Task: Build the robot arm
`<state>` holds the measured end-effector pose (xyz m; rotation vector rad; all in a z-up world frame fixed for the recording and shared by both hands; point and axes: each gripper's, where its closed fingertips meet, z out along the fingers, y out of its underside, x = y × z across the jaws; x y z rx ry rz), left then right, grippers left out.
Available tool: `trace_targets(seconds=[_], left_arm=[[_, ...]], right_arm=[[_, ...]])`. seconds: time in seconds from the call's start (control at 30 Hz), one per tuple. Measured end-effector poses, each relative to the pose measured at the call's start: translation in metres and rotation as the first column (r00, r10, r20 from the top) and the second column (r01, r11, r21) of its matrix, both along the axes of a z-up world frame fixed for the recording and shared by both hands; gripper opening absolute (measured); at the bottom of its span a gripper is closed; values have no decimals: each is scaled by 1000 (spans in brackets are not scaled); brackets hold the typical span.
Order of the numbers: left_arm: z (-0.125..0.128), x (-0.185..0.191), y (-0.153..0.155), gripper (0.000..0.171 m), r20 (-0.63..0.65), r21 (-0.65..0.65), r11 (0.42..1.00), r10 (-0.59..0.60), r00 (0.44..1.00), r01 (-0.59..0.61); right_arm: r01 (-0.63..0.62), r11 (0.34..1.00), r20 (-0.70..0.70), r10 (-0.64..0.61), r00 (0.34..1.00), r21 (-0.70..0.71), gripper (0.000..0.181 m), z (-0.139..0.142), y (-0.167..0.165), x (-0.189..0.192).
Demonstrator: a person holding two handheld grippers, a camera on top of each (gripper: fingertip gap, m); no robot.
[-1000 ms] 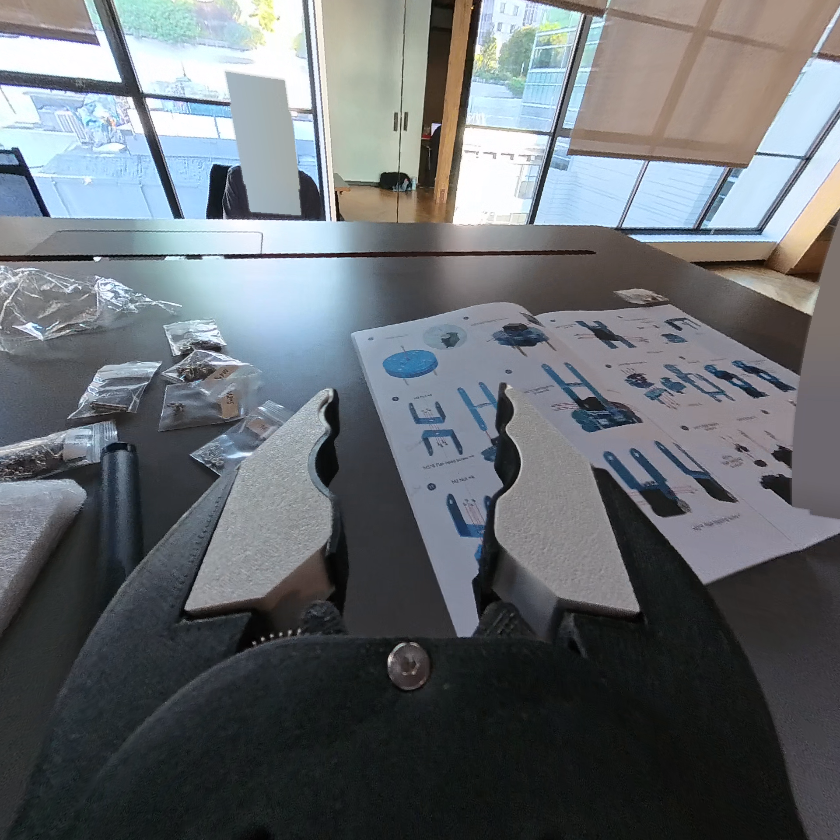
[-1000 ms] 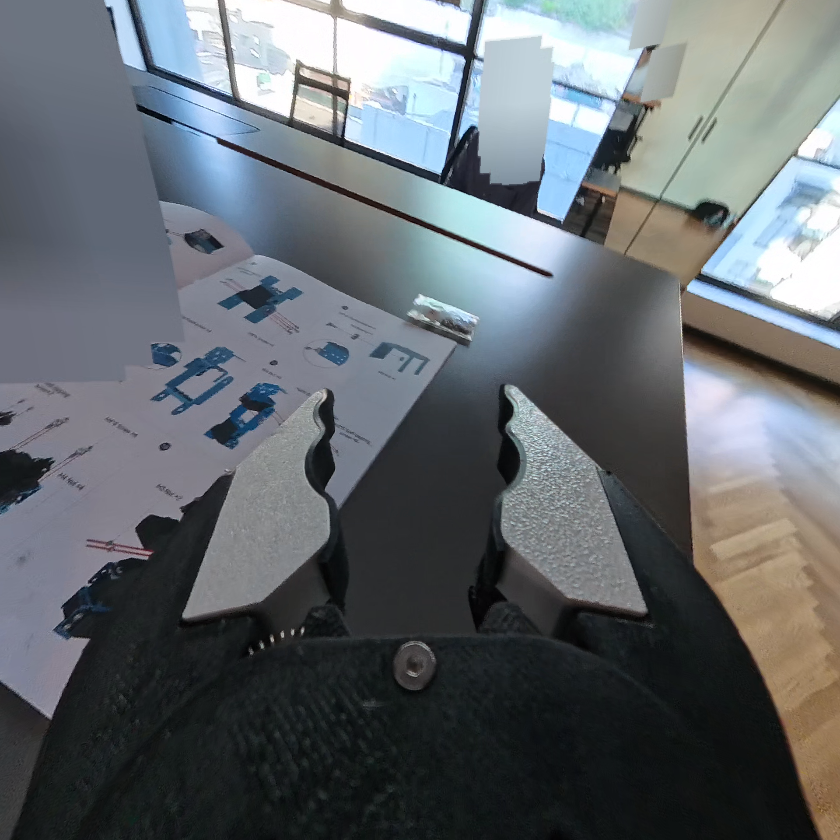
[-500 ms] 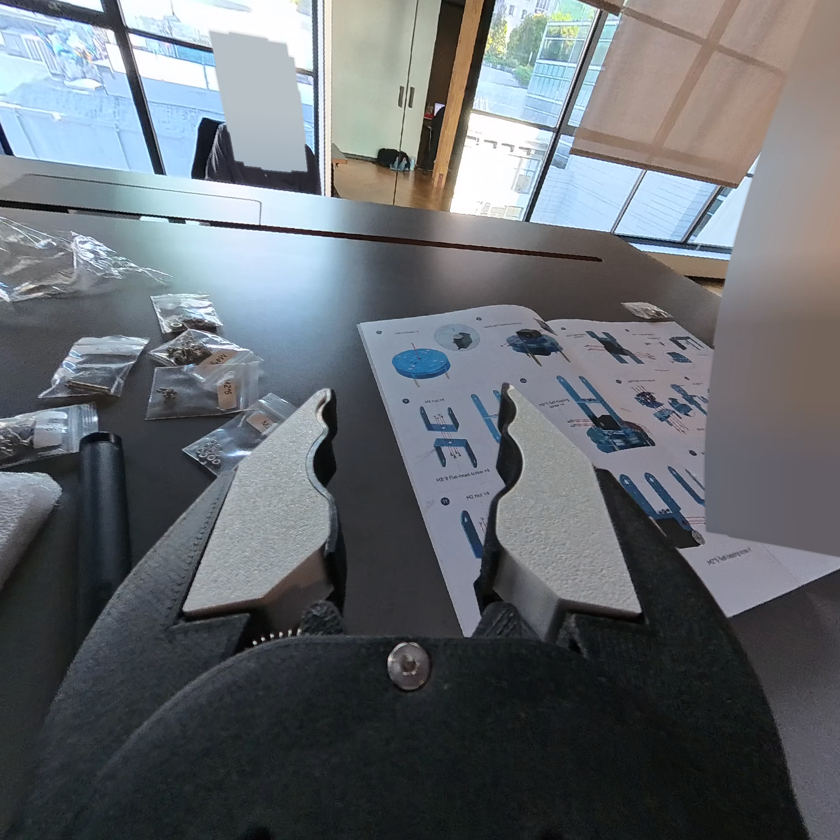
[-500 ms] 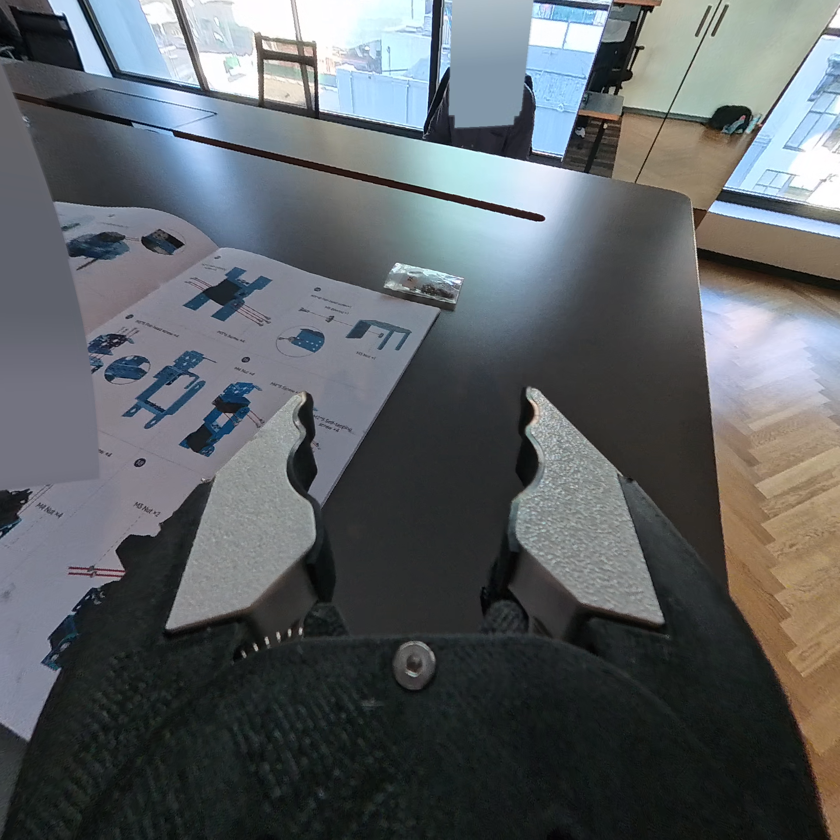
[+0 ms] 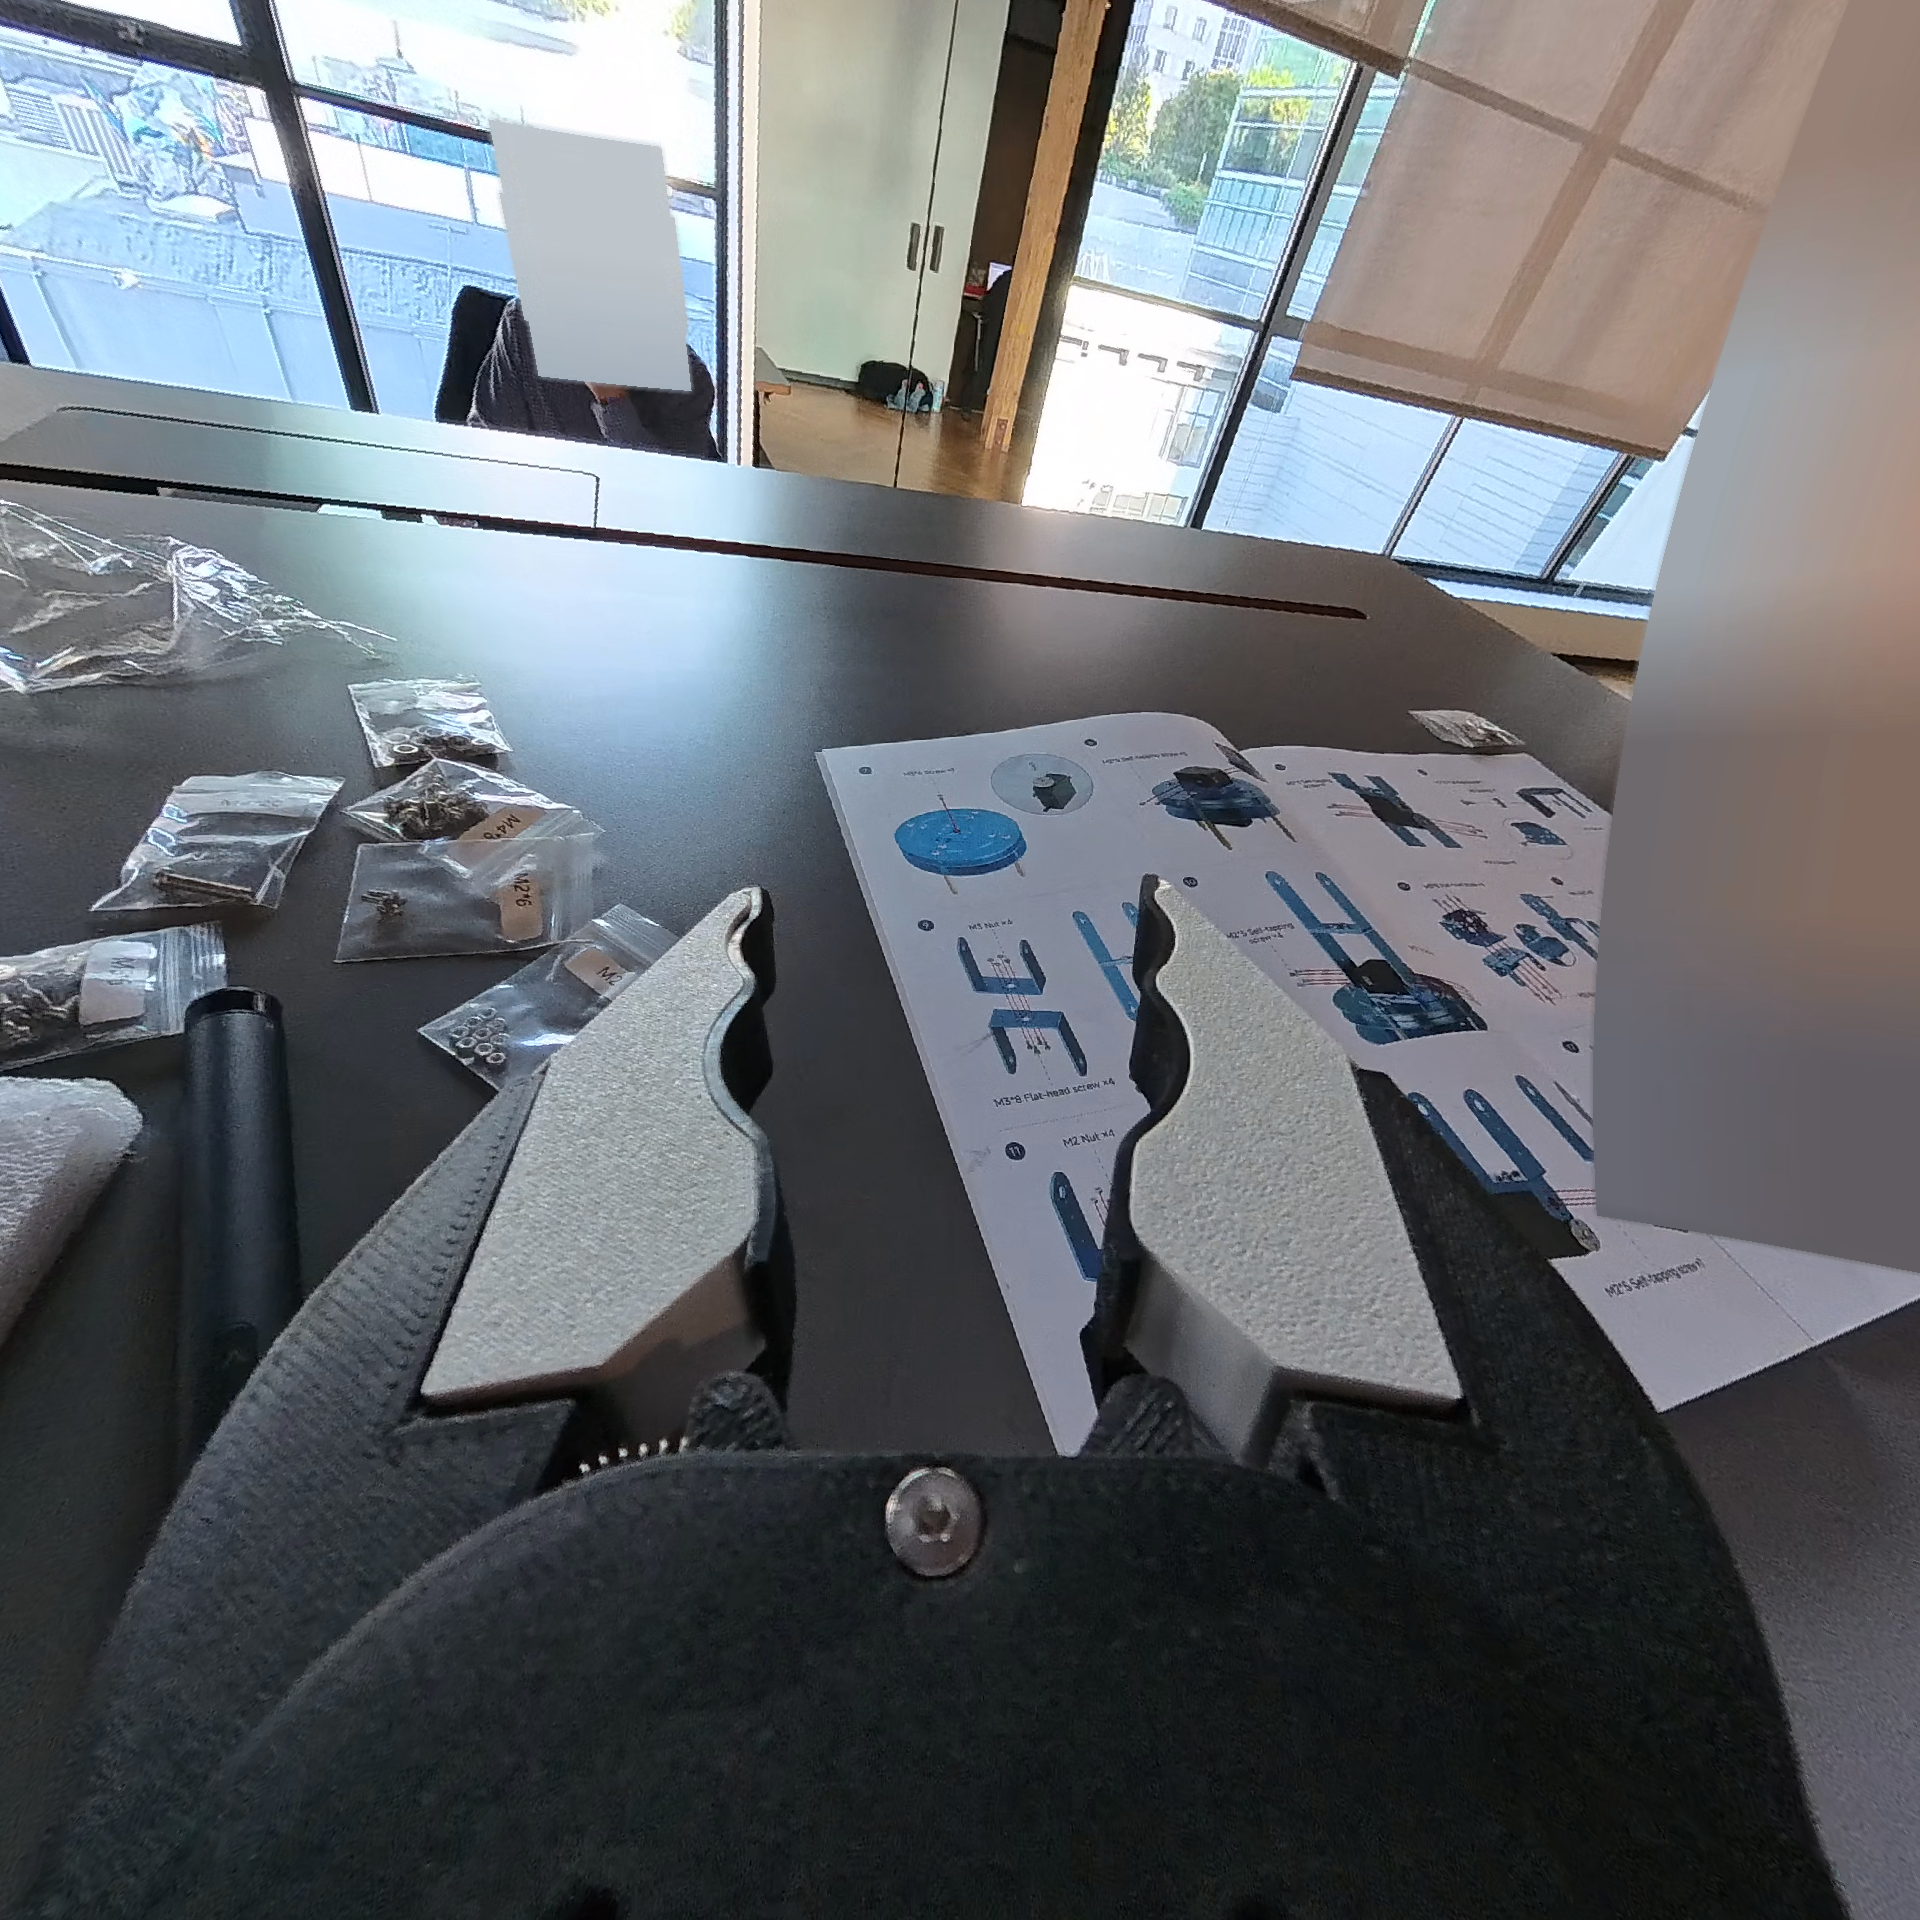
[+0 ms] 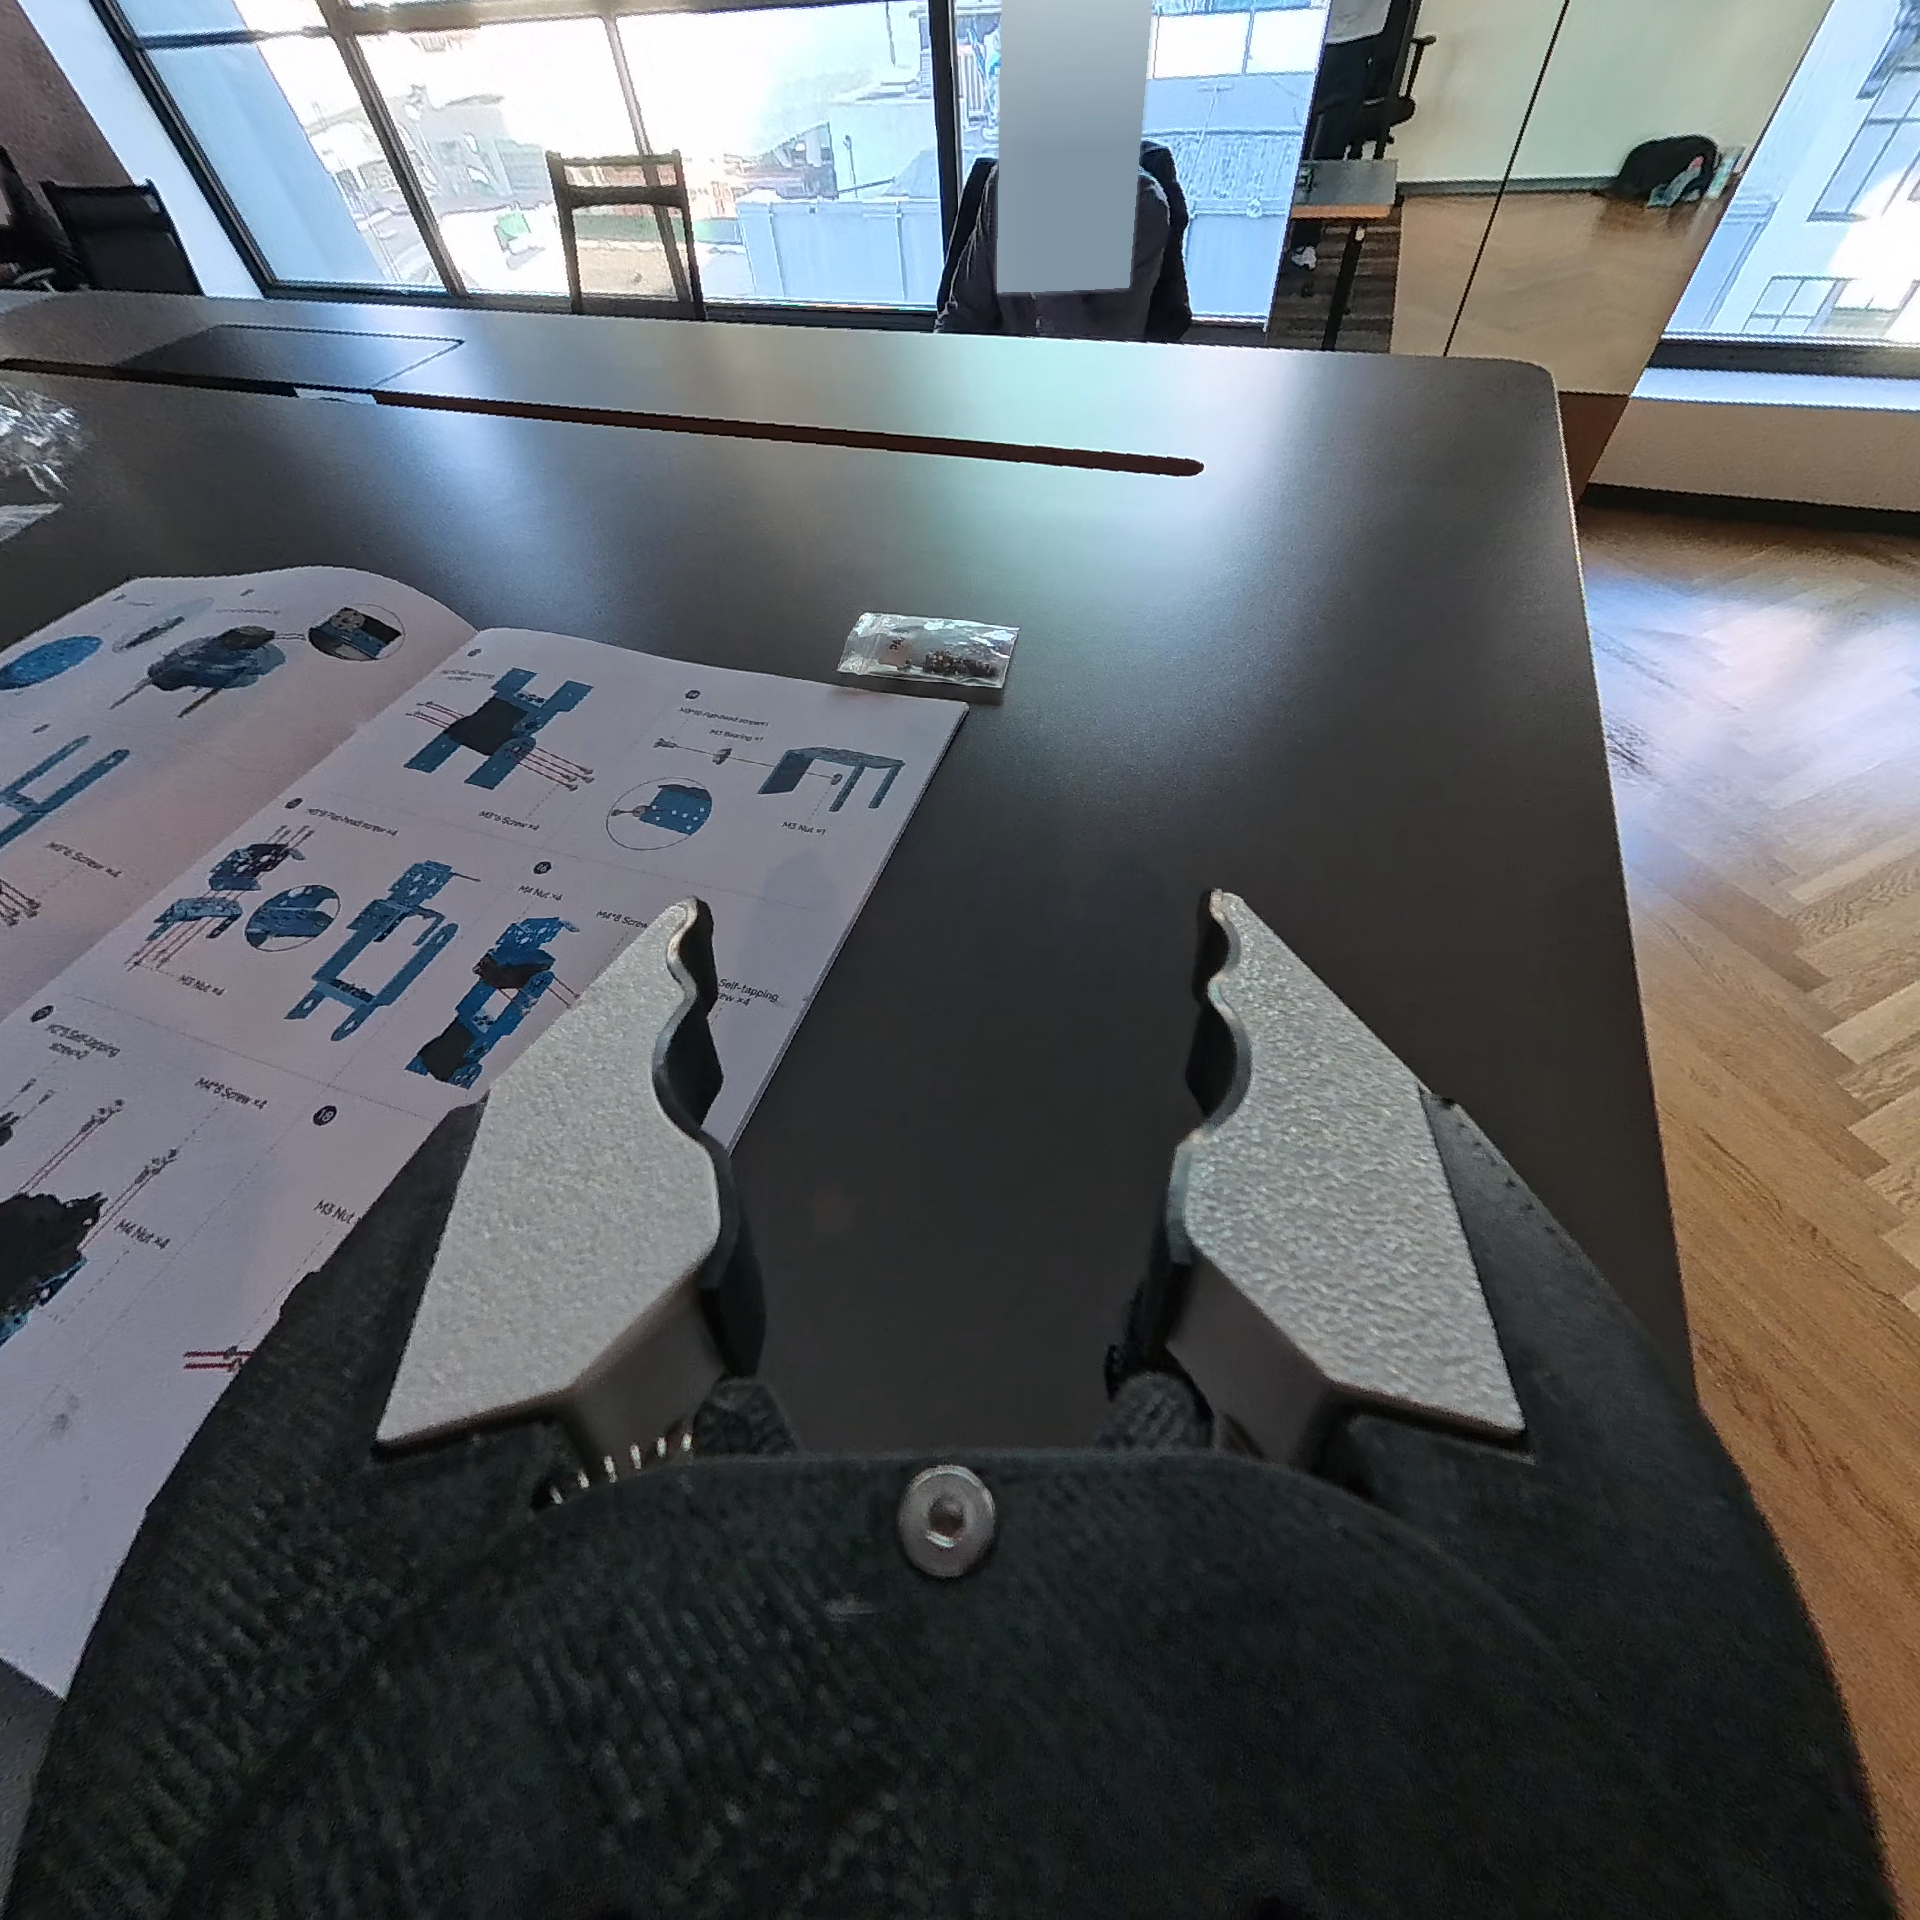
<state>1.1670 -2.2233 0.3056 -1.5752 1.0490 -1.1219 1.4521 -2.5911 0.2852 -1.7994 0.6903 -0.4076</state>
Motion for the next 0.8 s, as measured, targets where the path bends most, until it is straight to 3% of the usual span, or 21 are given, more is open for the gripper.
trace_targets(seconds=[0.5, 0.7, 0.8], left_arm=[[-1, 1, 4, 73, -18, 13, 999, 30, 999, -30], [-4, -3, 17, 85, -55, 49, 993, 112, 992, -109], [-13, -8, 24, 86, -139, 98, 981, 179, 974, -167]], right_arm=[[52, 999, -31, -52, 998, -1, 87, -2, -4, 2], [103, 990, 63, -109, 992, 94, 87, 30, -15, 4], [207, 959, 102, -229, 968, 191, 85, 47, -25, 15]])
